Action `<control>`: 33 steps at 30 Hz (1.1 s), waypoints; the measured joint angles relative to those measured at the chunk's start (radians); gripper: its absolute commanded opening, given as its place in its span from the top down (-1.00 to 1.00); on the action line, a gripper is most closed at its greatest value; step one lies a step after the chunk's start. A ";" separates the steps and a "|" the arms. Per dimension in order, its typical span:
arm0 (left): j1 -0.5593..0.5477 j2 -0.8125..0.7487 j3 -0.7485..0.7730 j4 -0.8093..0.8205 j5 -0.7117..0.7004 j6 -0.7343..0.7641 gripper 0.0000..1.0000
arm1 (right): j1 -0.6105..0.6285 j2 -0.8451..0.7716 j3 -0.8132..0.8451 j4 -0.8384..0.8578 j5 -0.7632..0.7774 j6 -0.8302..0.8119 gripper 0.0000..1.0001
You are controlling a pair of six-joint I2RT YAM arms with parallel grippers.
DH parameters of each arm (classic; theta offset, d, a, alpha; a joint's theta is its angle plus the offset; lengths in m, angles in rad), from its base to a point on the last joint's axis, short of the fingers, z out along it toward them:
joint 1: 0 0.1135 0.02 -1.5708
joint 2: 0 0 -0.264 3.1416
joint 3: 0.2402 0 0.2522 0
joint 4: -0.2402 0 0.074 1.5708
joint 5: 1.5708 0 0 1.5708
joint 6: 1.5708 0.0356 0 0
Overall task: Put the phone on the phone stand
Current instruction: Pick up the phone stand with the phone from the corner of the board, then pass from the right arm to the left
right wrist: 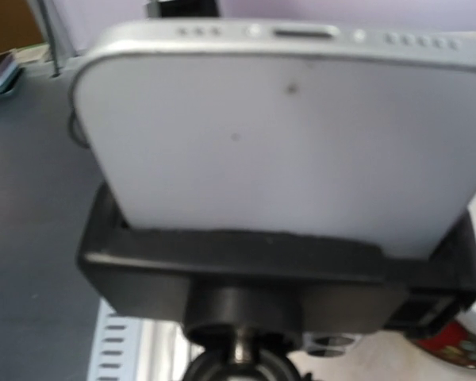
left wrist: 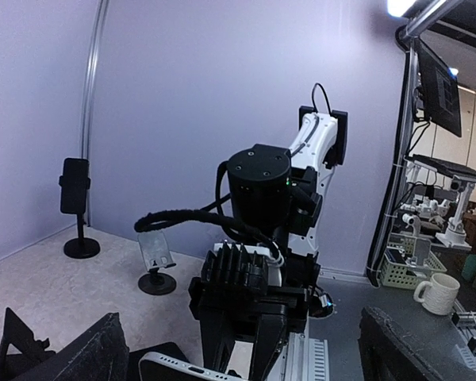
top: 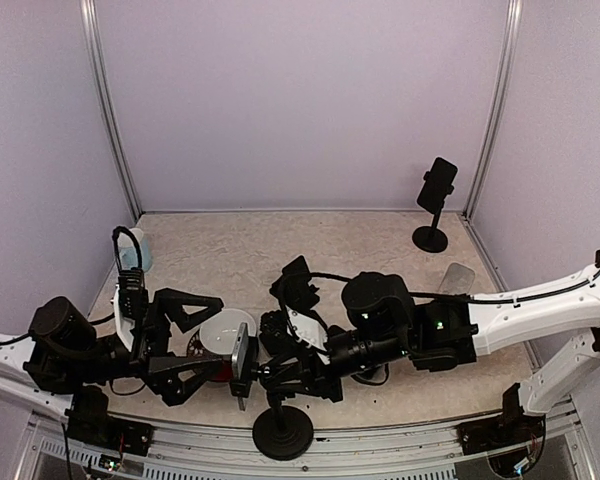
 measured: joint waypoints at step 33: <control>0.081 0.133 0.065 -0.155 0.239 -0.050 -0.90 | 0.000 -0.042 0.000 -0.085 -0.102 -0.042 1.00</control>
